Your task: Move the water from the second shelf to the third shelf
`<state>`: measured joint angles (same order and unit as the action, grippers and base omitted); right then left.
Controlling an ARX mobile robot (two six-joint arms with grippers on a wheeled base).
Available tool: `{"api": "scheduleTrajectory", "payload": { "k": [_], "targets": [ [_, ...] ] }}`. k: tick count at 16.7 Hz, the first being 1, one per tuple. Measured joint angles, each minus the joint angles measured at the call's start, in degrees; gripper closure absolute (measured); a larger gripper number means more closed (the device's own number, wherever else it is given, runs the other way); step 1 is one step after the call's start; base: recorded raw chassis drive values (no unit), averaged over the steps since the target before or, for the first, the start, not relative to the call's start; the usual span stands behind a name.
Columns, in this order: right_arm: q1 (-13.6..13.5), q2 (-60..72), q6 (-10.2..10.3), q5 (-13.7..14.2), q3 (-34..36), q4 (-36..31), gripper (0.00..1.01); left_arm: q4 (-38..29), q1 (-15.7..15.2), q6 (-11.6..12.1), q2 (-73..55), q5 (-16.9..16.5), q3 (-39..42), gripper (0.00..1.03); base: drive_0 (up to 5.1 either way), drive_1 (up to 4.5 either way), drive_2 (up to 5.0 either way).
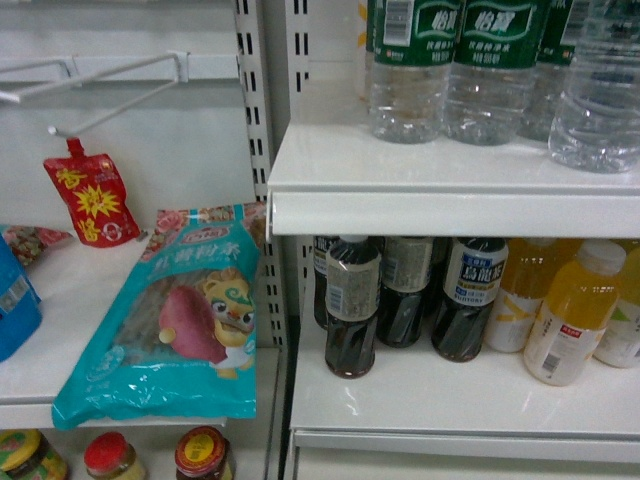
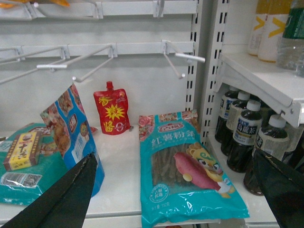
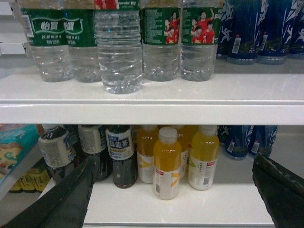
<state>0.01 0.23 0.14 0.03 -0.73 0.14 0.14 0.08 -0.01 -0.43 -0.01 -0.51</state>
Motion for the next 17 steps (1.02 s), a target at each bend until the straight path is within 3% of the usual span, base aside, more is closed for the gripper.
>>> {"api": "scheduleTrajectory", "payload": {
  "k": [17],
  "targets": [
    [0.00,0.02,-0.09,-0.02,0.00,0.13,0.03,0.15,-0.02,0.02,0.00,0.04,0.00,0.05,0.0,0.00,0.0]
  ]
}}
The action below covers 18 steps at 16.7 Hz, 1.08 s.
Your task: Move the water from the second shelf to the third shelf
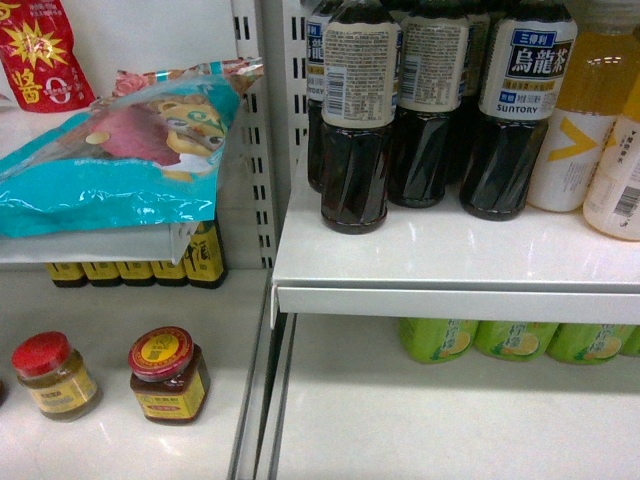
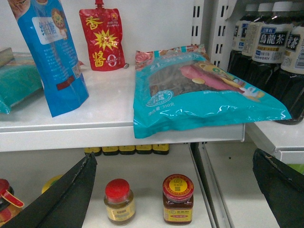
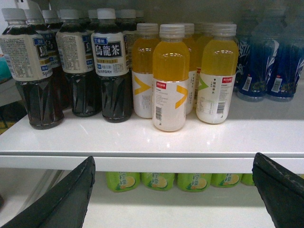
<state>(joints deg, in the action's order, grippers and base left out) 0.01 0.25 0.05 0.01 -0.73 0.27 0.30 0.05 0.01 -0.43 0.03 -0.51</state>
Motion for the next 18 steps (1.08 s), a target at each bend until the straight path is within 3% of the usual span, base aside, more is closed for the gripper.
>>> {"api": "scheduleTrajectory", "payload": {
  "k": [18],
  "targets": [
    [0.00,0.00,0.00,0.00,-0.02,0.00,0.03,0.00,0.00,-0.02,0.00,0.00,0.00,0.05,0.0,0.00,0.0]
  ]
}}
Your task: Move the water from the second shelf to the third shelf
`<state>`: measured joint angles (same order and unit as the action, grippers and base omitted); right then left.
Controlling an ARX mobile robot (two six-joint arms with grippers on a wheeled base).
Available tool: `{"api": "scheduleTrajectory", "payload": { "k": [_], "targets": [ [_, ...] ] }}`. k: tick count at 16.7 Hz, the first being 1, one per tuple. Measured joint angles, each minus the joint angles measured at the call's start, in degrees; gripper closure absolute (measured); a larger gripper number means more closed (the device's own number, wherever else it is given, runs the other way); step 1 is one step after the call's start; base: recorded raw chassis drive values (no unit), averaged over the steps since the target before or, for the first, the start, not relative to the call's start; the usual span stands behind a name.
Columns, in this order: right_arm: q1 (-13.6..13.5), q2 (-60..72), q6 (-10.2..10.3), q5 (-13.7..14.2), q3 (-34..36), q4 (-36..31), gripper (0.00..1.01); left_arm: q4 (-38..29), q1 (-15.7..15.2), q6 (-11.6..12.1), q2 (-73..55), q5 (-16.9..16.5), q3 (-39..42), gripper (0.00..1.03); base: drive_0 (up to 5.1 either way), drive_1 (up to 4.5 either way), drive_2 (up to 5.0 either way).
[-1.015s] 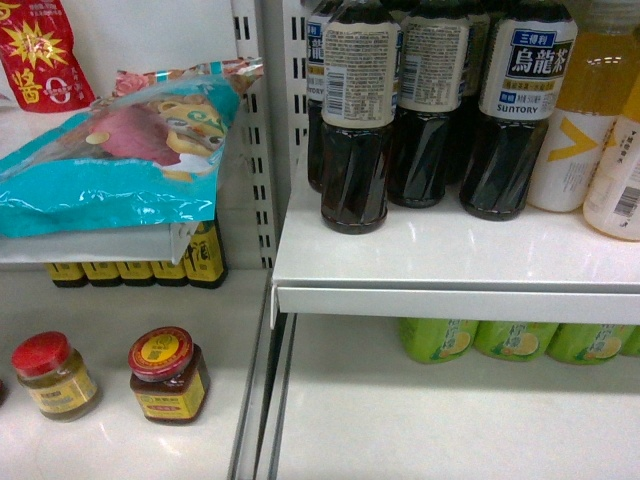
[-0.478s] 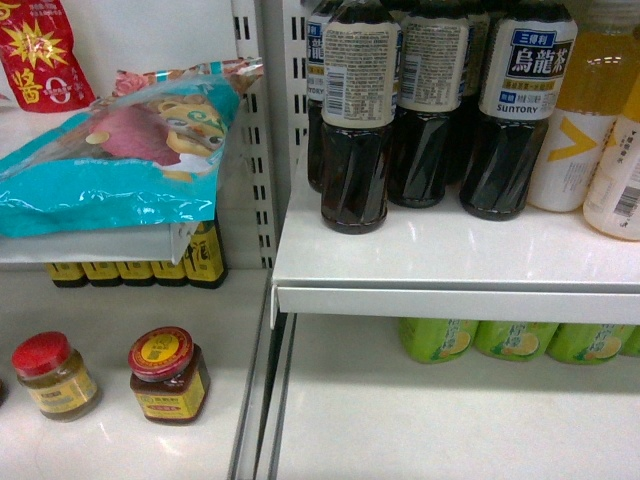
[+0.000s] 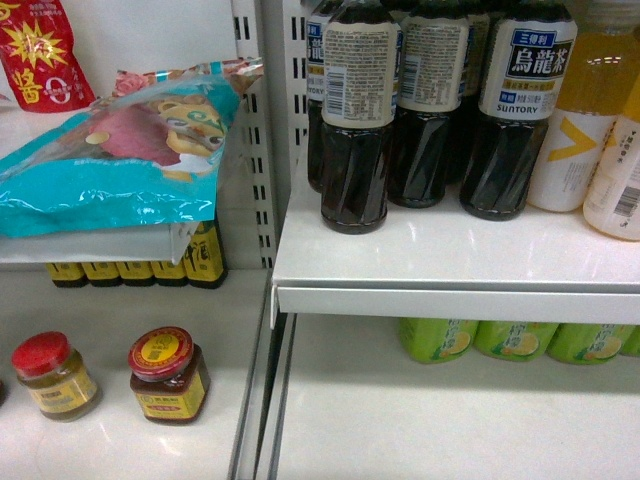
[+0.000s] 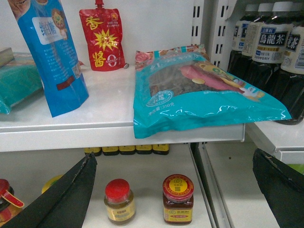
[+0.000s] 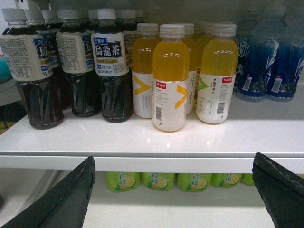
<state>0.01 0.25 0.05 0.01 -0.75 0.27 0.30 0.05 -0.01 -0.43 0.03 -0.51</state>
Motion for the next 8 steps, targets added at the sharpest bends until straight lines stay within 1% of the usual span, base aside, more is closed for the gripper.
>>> {"api": "scheduleTrajectory", "payload": {
  "k": [8],
  "targets": [
    [0.00,0.00,0.00,0.00,0.00,0.00,0.03,0.00,0.00,0.00,0.00,0.02,0.00,0.05,0.0,0.00,0.0]
  ]
}}
